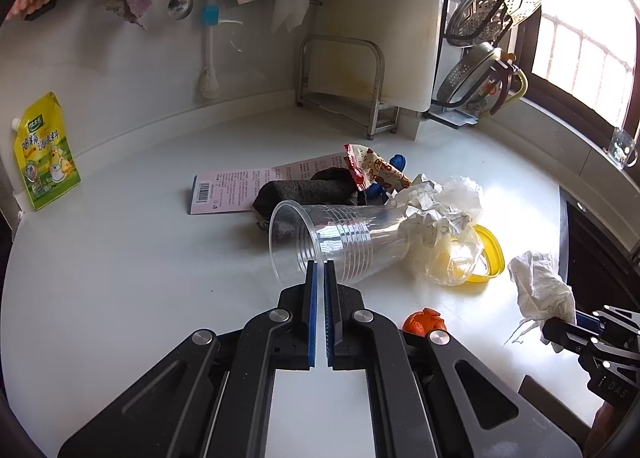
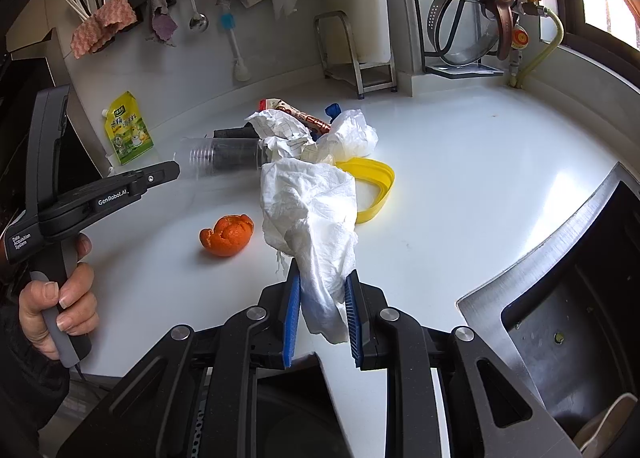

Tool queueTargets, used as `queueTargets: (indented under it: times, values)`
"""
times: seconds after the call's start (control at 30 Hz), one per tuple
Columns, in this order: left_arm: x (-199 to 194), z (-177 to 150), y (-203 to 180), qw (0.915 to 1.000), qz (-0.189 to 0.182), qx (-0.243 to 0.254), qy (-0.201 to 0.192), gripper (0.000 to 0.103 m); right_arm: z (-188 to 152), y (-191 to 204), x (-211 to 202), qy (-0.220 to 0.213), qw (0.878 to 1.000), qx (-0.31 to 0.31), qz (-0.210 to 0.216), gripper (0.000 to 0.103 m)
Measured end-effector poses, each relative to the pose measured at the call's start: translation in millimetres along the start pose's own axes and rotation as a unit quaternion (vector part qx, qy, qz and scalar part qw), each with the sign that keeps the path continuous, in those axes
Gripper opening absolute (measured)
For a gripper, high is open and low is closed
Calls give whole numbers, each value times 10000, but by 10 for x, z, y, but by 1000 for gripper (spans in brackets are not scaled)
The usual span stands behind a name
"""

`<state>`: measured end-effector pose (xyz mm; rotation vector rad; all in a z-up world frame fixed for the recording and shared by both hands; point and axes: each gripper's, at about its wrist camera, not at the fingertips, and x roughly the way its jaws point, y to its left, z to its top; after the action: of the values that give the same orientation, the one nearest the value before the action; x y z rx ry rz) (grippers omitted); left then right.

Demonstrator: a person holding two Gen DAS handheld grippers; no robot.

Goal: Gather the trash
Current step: 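Carry the tissue in the right tool while the left tool carries the cup to the basket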

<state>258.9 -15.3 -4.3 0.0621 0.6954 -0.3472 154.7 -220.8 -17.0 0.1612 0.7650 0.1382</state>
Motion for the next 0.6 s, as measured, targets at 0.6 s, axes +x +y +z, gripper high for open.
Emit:
queueTargets:
  times: [0.6]
  values:
    - [-837, -412, -83, 9962, 771, -95, -397, 4, -215, 233, -328, -80, 9998, -181, 39, 20]
